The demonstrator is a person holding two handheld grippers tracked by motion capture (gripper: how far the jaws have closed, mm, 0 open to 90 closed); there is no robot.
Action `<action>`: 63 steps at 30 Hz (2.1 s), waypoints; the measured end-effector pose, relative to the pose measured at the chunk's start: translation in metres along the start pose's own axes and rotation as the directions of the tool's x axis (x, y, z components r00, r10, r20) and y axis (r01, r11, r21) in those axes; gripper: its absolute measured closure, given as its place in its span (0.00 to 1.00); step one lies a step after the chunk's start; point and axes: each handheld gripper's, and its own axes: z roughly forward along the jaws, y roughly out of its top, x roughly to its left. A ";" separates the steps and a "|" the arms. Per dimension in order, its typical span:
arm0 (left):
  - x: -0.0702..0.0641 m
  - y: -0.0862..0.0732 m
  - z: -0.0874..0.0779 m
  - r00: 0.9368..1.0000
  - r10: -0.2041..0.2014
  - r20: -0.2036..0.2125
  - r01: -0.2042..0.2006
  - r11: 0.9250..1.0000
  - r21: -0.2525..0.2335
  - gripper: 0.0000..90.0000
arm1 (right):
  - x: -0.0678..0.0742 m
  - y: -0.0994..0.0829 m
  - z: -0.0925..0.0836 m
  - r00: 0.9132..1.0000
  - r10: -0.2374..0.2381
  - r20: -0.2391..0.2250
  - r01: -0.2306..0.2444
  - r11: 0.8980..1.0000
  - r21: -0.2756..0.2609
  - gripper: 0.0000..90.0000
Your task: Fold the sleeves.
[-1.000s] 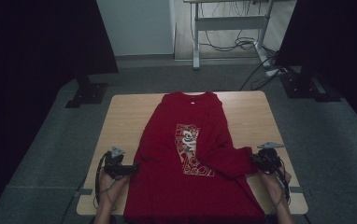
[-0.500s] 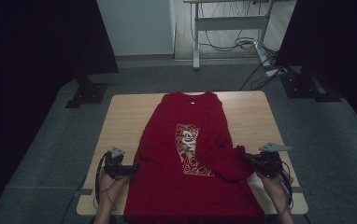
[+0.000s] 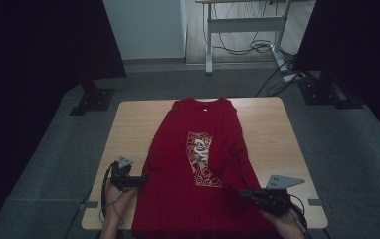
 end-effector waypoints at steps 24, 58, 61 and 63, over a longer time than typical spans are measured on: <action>0.000 0.000 0.000 1.000 0.000 0.000 0.000 1.000 0.000 0.10 | 0.028 -0.017 0.042 0.992 -0.127 0.011 0.123 0.977 0.174 0.57; 0.000 0.000 0.000 1.000 0.000 0.001 0.000 1.000 0.001 0.10 | -0.056 0.010 0.051 0.889 -0.016 0.457 -0.046 0.991 0.124 0.18; 0.000 0.000 0.000 1.000 0.000 0.002 0.000 1.000 0.001 0.10 | -0.064 0.009 0.051 0.880 -0.006 0.475 -0.060 0.991 0.123 0.17; 0.000 0.000 0.000 1.000 0.001 0.002 -0.001 1.000 0.001 0.10 | -0.076 0.004 0.052 0.864 0.011 0.503 -0.086 0.988 0.127 0.17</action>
